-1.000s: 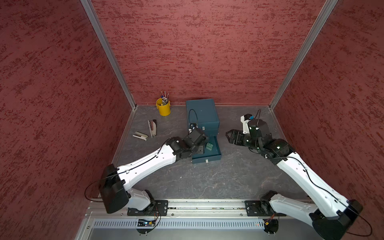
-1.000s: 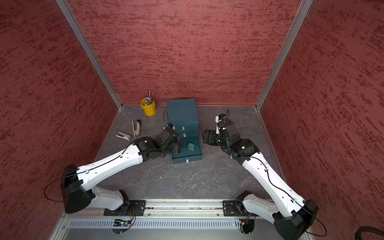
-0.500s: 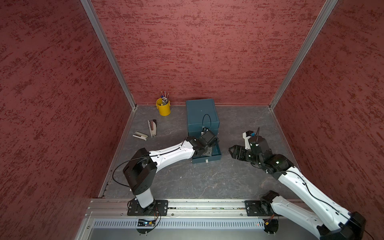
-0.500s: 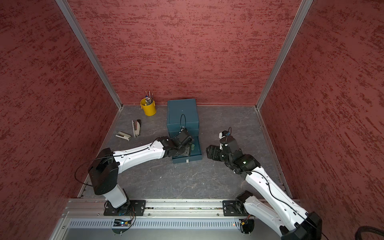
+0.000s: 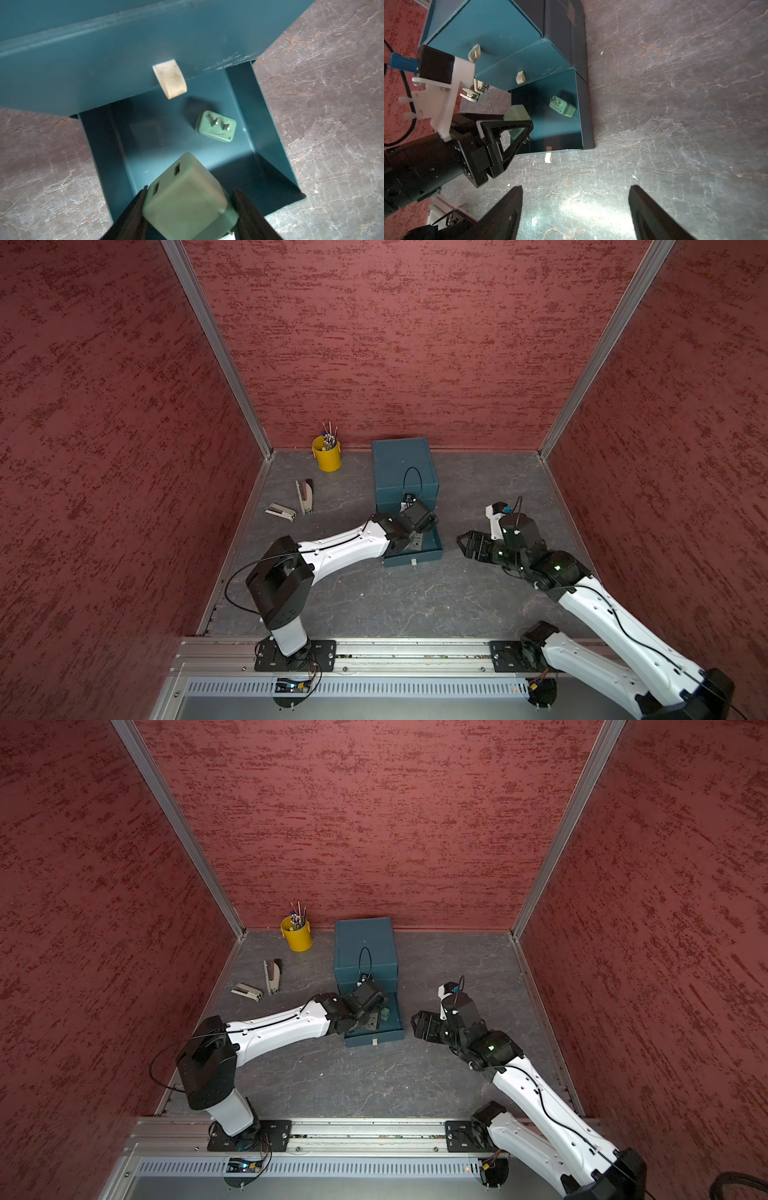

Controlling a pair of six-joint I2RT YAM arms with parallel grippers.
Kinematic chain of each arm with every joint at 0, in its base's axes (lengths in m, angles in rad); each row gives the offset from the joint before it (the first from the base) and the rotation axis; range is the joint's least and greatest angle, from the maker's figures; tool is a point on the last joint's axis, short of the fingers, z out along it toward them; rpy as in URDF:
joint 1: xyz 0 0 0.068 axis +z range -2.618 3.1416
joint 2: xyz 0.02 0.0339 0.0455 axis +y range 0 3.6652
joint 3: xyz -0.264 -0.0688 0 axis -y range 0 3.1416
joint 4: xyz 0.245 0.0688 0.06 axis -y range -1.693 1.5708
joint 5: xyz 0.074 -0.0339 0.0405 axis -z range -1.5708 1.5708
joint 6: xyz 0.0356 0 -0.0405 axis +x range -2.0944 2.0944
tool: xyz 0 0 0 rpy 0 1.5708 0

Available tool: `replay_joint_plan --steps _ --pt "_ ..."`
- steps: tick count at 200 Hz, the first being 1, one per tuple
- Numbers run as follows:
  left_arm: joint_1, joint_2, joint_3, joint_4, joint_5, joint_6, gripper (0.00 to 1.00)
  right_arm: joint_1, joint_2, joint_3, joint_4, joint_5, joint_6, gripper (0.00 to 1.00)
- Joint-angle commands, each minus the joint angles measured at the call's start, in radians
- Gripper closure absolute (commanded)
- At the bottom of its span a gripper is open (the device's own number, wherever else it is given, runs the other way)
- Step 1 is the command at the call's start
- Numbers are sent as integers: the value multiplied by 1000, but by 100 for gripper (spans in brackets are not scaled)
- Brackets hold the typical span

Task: Place the plugs into the drawer by color
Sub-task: Place the plug in the drawer, then close the drawer in the storage box.

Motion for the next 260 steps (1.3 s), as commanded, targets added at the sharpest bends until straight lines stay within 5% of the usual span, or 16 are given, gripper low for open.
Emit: replay_joint_plan --steps 1,64,137,159,199,260 --pt "1 -12 15 -17 -40 -5 41 -3 -24 10 17 -7 8 16" --pt "-4 -26 24 -41 -48 -16 20 3 -33 -6 26 -25 15 13" --pt "-2 -184 265 -228 -65 100 17 116 -34 -98 151 -32 39 14" --pt "95 -234 408 -294 -49 156 14 213 -46 -156 210 34 64 14" --pt "377 -227 568 -268 157 193 14 380 -39 -329 468 163 153 10" --pt "467 -32 671 -208 260 219 14 497 236 -429 856 285 177 4"
